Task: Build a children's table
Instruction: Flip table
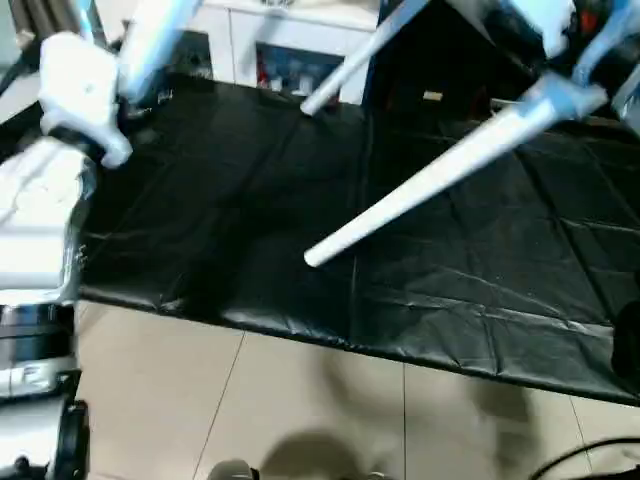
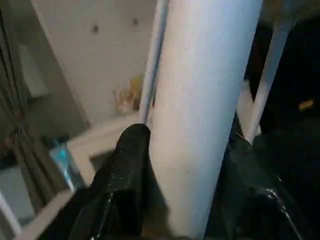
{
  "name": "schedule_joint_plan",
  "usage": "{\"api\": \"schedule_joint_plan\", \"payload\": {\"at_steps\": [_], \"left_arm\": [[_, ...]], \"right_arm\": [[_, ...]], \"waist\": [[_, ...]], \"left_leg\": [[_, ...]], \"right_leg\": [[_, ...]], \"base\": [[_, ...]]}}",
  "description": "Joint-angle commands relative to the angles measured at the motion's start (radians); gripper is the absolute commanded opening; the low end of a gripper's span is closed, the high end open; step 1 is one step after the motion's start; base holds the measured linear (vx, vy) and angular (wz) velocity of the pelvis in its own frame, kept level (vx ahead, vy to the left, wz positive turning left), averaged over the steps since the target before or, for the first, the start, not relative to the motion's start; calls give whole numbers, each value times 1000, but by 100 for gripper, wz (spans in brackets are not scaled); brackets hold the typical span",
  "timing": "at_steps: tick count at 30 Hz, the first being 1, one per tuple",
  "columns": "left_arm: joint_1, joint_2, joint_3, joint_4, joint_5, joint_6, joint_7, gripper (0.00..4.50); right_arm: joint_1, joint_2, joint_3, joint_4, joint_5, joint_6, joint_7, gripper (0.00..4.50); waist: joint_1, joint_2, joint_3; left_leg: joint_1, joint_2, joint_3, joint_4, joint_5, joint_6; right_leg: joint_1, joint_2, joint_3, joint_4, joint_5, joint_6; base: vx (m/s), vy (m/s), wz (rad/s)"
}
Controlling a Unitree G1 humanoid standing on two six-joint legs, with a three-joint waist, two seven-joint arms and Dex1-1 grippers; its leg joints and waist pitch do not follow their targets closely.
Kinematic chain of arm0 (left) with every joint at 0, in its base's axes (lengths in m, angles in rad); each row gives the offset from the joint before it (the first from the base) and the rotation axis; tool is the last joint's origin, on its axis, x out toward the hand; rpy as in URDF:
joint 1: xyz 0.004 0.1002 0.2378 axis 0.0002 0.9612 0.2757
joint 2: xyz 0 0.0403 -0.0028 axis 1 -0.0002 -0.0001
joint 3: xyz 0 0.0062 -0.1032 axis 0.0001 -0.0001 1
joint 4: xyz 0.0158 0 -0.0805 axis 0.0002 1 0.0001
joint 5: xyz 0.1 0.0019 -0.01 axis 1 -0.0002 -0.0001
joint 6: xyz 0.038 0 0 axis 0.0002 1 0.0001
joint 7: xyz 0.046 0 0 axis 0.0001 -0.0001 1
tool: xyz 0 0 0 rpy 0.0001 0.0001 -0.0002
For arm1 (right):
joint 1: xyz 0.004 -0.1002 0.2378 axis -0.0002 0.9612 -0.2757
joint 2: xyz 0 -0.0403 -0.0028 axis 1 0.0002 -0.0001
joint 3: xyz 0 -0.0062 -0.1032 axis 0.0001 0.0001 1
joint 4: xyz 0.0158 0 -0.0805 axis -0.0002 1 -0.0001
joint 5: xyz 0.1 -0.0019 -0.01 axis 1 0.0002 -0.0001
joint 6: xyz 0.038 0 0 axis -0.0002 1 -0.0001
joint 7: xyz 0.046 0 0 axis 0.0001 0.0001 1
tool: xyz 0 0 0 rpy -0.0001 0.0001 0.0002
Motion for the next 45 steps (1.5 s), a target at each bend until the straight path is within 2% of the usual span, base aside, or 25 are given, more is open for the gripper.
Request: {"api": "schedule_joint_plan", "payload": {"at_steps": [1,2,4,7,9,13,15,16,18,20,21,25,27,29,31,32,33,34,35,36,39,42,43,44,45], "left_arm": [[57,-39,-92,107,24,73,-24,172],[64,-44,-91,106,23,67,-23,168],[67,-46,-91,107,24,62,-21,160],[68,-42,-96,112,37,52,-16,155],[71,-43,-97,120,48,42,-17,153],[76,-43,-102,123,56,35,-19,152],[78,-44,-109,131,61,26,-21,152],[78,-44,-110,131,61,26,-21,152],[77,-45,-112,139,64,21,-22,152],[74,-45,-121,151,70,8,-24,152],[74,-45,-120,151,70,8,-24,152],[72,-41,-129,150,82,4,-29,151],[70,-37,-136,147,87,-4,-31,151],[69,-36,-140,141,91,-8,-31,151],[69,-36,-146,131,96,-11,-34,151],[69,-37,-147,128,95,-11,-34,151],[70,-40,-148,122,94,-11,-35,150],[70,-42,-149,120,95,-12,-36,150],[70,-43,-150,119,97,-14,-37,150],[70,-44,-149,120,99,-16,-37,150],[70,-46,-151,120,100,-20,-37,150],[70,-46,-152,121,100,-24,-37,150],[69,-45,-152,125,100,-27,-37,150],[69,-45,-152,128,100,-28,-37,150],[69,-44,-152,133,100,-31,-38,150]], "right_arm": [[-22,21,-54,-32,162,33,76,426],[-20,16,-61,-45,176,44,85,426],[-15,12,-65,-56,183,47,94,426],[-5,10,-74,-73,193,50,103,426],[14,20,-122,-116,257,83,135,426],[22,29,-171,-147,323,112,151,426],[-11,50,-240,-119,364,103,92,426],[-12,50,-241,-118,365,102,90,426],[-34,57,-269,-94,371,86,50,426],[-62,57,-332,-58,417,83,25,426],[-58,54,-331,-62,417,83,37,426],[4,32,-252,-125,347,79,106,426],[33,38,-190,-160,280,75,108,426],[53,31,-125,-175,211,36,114,426],[71,8,-49,-182,132,-24,125,426],[74,3,-28,-181,110,-43,127,426],[80,-5,9,-177,73,-77,129,445],[83,-8,31,-172,43,-103,124,450],[84,-9,45,-167,21,-122,122,450],[86,-5,57,-163,4,-145,123,450],[85,24,62,-161,-14,-197,103,450],[87,47,48,-176,3,-215,110,450],[84,66,19,-193,51,-204,116,450],[81,74,3,-199,78,-197,117,450],[67,91,-41,-208,141,-176,110,450]], "waist": [[-9,10,-65],[-7,16,-68],[-6,16,-67],[-5,14,-71],[2,18,-71],[4,15,-76],[1,14,-82],[-1,13,-83],[-7,12,-81],[-11,13,-80],[-11,12,-79],[-14,11,-79],[-14,11,-82],[-15,10,-80],[-15,11,-77],[-17,6,-74],[-15,6,-72],[-12,8,-70],[-10,12,-72],[-7,17,-73],[-6,15,-73],[-4,16,-77],[-3,14,-78],[-3,15,-79],[-1,18,-81]], "left_leg": [[24,40,-21,-75,-253,-1],[34,44,-22,-76,-272,-7],[38,48,-23,-79,-300,-13],[33,50,-26,-83,-294,-16],[41,55,-24,-84,-294,-26],[35,56,-25,-88,-279,-33],[24,58,-27,-89,-235,-38],[23,57,-26,-88,-227,-37],[21,55,-25,-88,-223,-37],[23,53,-24,-85,-237,-37],[22,53,-24,-85,-238,-35],[21,55,-26,-85,-236,-29],[19,56,-25,-85,-201,-24],[19,54,-24,-85,-205,-23],[23,54,-23,-85,-231,-25],[27,52,-21,-85,-257,-19],[28,53,-24,-85,-268,-19],[34,51,-22,-83,-283,-15],[34,52,-24,-84,-286,-15],[37,55,-26,-87,-297,-22],[50,58,-30,-91,-367,-40],[43,64,-35,-100,-363,-48],[43,64,-34,-100,-360,-48],[41,64,-34,-101,-352,-48],[40,64,-33,-102,-343,-47]], "right_leg": [[24,-108,52,-119,-532,-25],[21,-108,51,-119,-502,-45],[22,-110,48,-119,-481,-62],[31,-114,49,-114,-439,-71],[29,-118,50,-112,-392,-97],[41,-123,47,-103,-330,-112],[53,-128,45,-91,-265,-128],[53,-128,45,-90,-253,-131],[55,-128,45,-90,-253,-135],[54,-129,44,-96,-294,-131],[55,-129,44,-98,-301,-127],[56,-130,44,-97,-320,-117],[58,-129,44,-92,-274,-124],[57,-128,44,-93,-283,-127],[52,-129,43,-100,-333,-118],[48,-130,42,-107,-372,-107],[46,-132,40,-108,-403,-98],[41,-133,40,-117,-456,-80],[42,-136,39,-120,-482,-73],[39,-135,38,-122,-482,-69],[31,-132,35,-123,-473,-73],[40,-134,37,-112,-399,-88],[40,-135,38,-112,-386,-92],[43,-136,39,-107,-361,-100],[45,-137,41,-105,-337,-105]], "base": [[0,0,0],[0,0,0],[0,0,0],[0,0,0],[0,0,0],[0,0,0],[0,0,0],[0,0,0],[0,0,0],[0,0,0],[0,0,0],[0,0,0],[0,0,0],[0,0,0],[0,0,0],[0,0,0],[0,0,0],[0,0,0],[0,0,0],[0,0,0],[0,0,0],[0,0,0],[0,0,0],[0,0,0],[0,0,0]]}}
